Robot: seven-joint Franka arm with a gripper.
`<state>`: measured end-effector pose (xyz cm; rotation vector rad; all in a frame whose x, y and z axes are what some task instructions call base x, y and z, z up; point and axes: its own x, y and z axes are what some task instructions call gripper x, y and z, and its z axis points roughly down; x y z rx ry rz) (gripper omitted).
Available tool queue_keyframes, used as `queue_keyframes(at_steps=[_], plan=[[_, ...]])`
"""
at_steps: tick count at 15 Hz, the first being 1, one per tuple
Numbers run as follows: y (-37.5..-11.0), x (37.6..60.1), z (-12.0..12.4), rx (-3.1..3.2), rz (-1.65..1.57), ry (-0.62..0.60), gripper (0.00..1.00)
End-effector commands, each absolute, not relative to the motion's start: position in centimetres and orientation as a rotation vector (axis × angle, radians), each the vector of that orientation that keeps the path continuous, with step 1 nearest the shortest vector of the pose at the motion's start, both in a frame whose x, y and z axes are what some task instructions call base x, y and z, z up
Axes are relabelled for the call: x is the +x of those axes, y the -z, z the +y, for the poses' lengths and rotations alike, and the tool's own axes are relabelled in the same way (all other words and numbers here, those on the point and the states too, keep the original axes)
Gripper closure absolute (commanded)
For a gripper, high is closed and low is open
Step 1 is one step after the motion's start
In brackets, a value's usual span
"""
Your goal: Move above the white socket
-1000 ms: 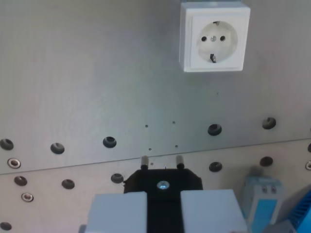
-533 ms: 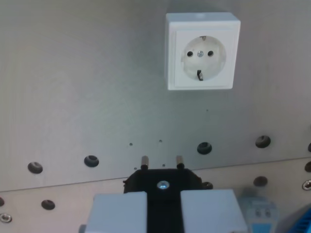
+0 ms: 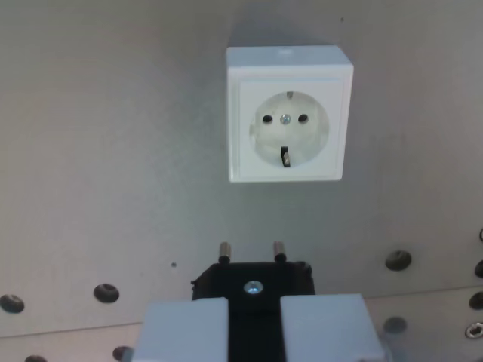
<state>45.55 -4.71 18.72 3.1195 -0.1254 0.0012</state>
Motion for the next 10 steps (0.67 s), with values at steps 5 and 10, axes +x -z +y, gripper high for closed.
queue_keyframes(at_steps=[5,10], plan=[[-15.1,45.5,-6.2,3.076,-0.08,-0.168,1.0],[-12.7,45.7,-6.9,3.063,-0.083,-0.163,1.0]])
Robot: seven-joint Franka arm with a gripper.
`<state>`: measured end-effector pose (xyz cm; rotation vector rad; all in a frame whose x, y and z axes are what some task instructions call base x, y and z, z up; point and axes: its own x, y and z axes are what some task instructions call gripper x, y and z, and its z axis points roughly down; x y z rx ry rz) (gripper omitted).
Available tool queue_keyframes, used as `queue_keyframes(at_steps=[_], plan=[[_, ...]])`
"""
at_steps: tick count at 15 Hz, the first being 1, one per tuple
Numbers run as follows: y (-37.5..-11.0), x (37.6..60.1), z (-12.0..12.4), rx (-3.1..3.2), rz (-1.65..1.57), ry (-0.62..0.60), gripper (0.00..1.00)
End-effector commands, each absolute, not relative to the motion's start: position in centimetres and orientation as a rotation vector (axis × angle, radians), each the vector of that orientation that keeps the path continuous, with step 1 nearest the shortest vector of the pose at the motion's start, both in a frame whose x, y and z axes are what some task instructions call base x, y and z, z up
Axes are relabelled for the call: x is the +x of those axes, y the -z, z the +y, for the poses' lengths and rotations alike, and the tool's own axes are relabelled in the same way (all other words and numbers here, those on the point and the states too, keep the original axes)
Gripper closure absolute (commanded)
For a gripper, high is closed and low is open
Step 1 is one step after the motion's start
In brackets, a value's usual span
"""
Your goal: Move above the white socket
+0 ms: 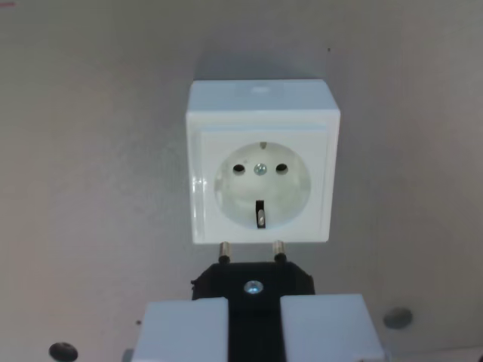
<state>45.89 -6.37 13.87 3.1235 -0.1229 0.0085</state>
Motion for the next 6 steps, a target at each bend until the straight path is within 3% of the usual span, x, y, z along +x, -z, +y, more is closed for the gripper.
queue_keyframes(at_steps=[1,6], plan=[[-12.3,45.7,-7.0,3.062,-0.083,-0.163,1.0],[-11.2,45.7,-7.2,3.057,-0.089,-0.148,1.0]])
